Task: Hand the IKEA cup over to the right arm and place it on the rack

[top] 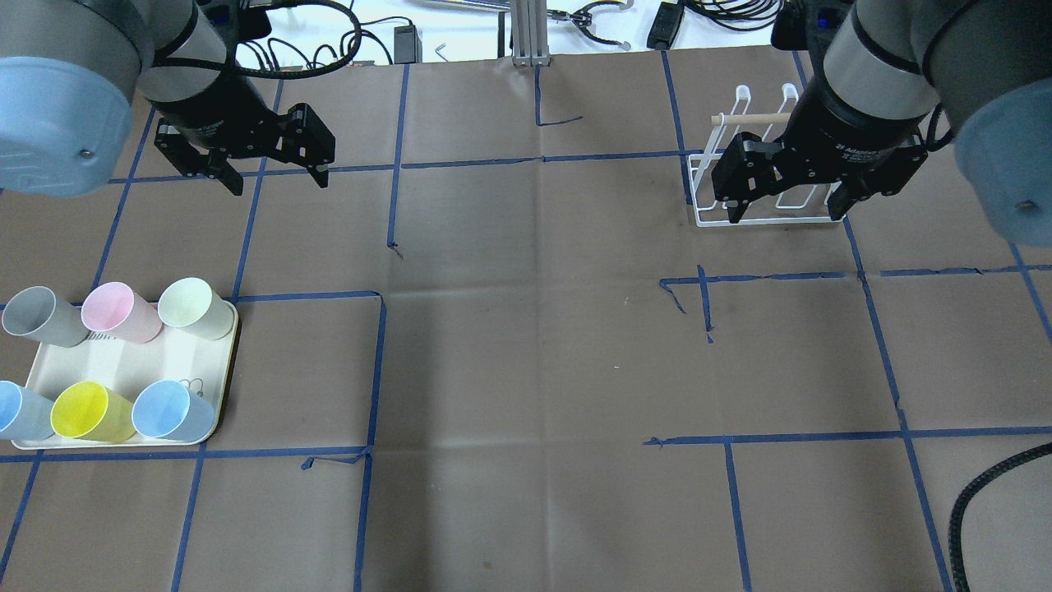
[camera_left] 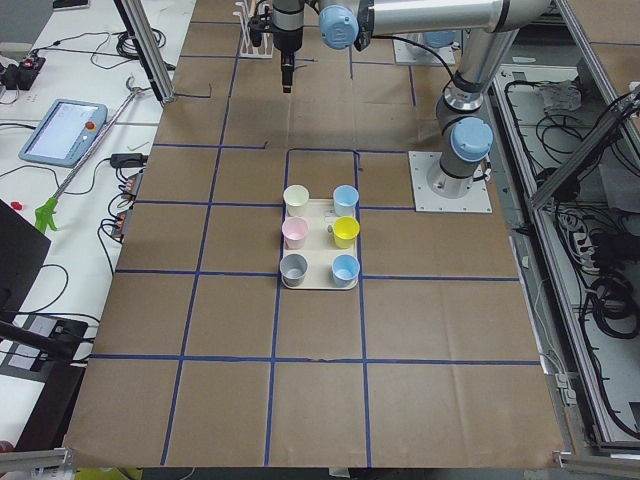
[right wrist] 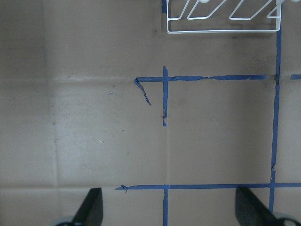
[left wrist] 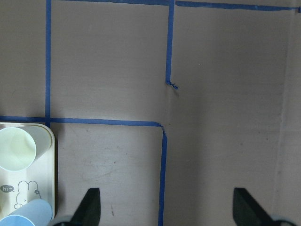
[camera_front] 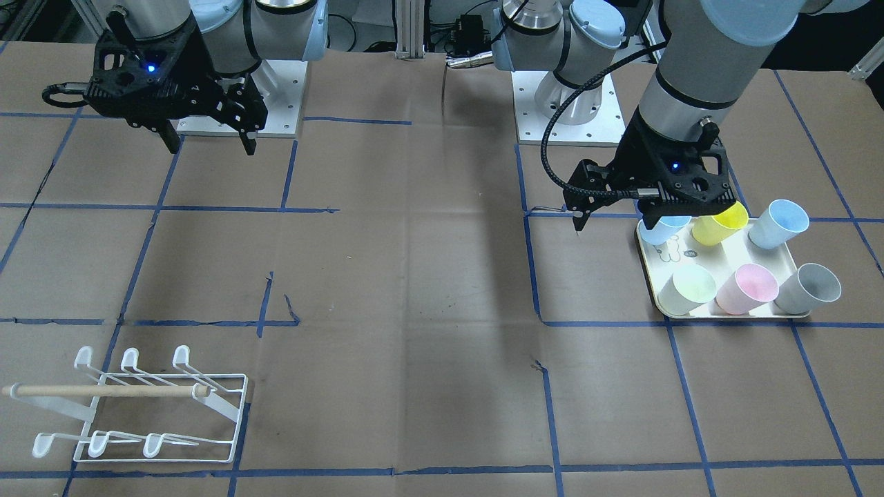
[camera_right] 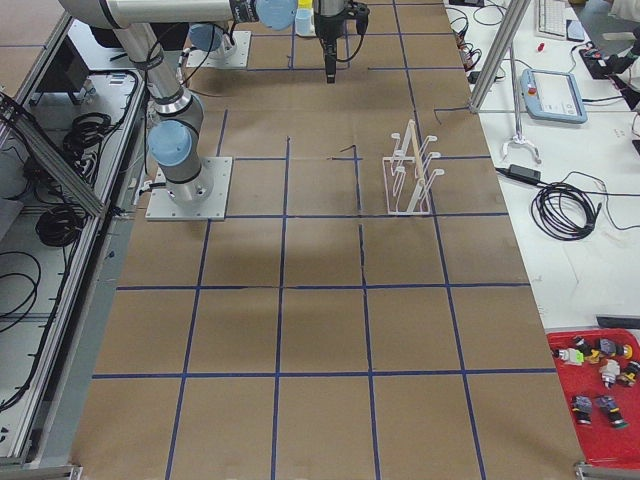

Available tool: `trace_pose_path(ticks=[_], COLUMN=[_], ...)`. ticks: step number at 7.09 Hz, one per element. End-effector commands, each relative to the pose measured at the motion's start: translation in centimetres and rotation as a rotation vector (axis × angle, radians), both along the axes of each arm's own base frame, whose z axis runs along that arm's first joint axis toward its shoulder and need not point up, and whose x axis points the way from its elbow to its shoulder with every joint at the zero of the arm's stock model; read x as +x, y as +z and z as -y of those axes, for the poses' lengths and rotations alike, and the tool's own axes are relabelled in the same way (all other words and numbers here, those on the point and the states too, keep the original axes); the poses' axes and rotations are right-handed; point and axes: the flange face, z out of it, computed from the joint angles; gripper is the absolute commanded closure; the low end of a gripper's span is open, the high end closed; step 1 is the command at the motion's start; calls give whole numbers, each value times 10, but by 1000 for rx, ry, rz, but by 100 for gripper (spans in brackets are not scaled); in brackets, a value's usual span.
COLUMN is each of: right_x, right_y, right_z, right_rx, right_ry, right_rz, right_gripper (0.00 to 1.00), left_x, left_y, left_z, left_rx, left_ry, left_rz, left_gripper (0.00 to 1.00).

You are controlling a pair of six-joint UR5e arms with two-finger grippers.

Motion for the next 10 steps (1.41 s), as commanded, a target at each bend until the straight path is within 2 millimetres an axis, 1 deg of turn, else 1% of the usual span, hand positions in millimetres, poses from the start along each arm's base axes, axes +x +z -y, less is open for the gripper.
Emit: trace_pose_path(ticks=[1, 9, 10], right_x=[0, 1, 0], right_y=[-5, -8, -8], right_z=[1, 2, 3], right_rx=[12, 21, 21], right_ry=[-3, -2, -4], right_rz=[7, 10, 10], right_gripper=[0, 0, 0], left_x=[0, 0, 6], left_y=[0, -1, 0], left_z=[0, 0, -3], left_rx=[0, 2, 0], left_ry=[0, -3, -16], left_rz=[0, 2, 10], left_gripper=[0, 0, 0])
